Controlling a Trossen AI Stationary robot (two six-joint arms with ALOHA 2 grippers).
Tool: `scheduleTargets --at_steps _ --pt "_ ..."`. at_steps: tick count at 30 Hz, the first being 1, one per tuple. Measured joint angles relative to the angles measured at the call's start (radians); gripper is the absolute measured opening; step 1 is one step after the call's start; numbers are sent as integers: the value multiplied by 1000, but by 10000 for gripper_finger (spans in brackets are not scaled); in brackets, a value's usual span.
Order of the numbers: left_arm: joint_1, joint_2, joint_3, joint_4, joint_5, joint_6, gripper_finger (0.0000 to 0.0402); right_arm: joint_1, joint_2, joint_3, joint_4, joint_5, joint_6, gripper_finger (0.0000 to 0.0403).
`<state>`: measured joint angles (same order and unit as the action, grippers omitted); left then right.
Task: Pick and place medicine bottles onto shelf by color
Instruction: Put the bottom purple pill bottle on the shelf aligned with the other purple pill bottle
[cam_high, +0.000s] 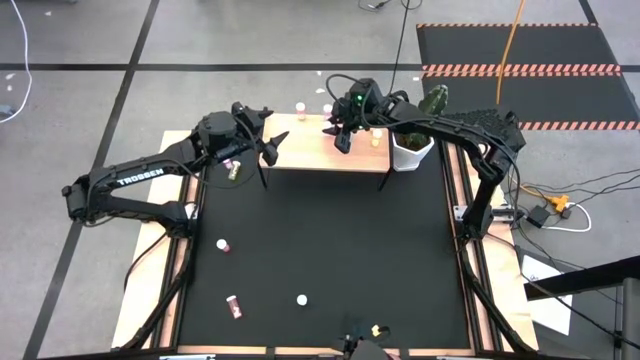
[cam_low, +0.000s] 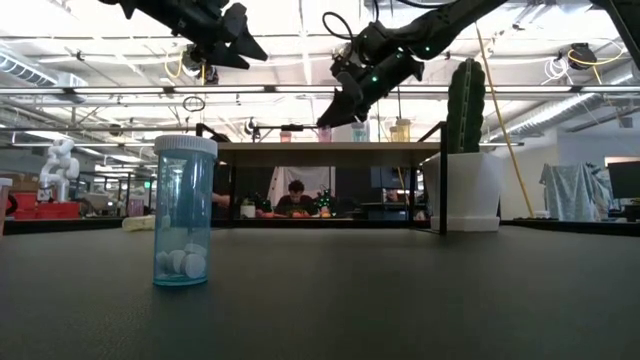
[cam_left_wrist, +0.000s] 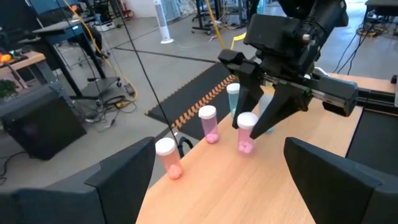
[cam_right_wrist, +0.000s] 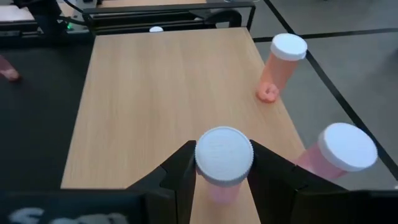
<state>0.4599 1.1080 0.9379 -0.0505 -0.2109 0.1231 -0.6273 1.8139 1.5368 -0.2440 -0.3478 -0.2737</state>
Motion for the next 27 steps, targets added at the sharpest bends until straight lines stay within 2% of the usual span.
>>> scheduleTargets --at_steps 12,22,27 --pt "0 0 0 0 0 5 354 0 3 0 -8 2 0 128" --pt "0 0 0 1 0 9 353 -1 4 0 -2 6 9 197" --pt "0 0 0 1 0 6 354 -1 -9 -1 38 56 22 223"
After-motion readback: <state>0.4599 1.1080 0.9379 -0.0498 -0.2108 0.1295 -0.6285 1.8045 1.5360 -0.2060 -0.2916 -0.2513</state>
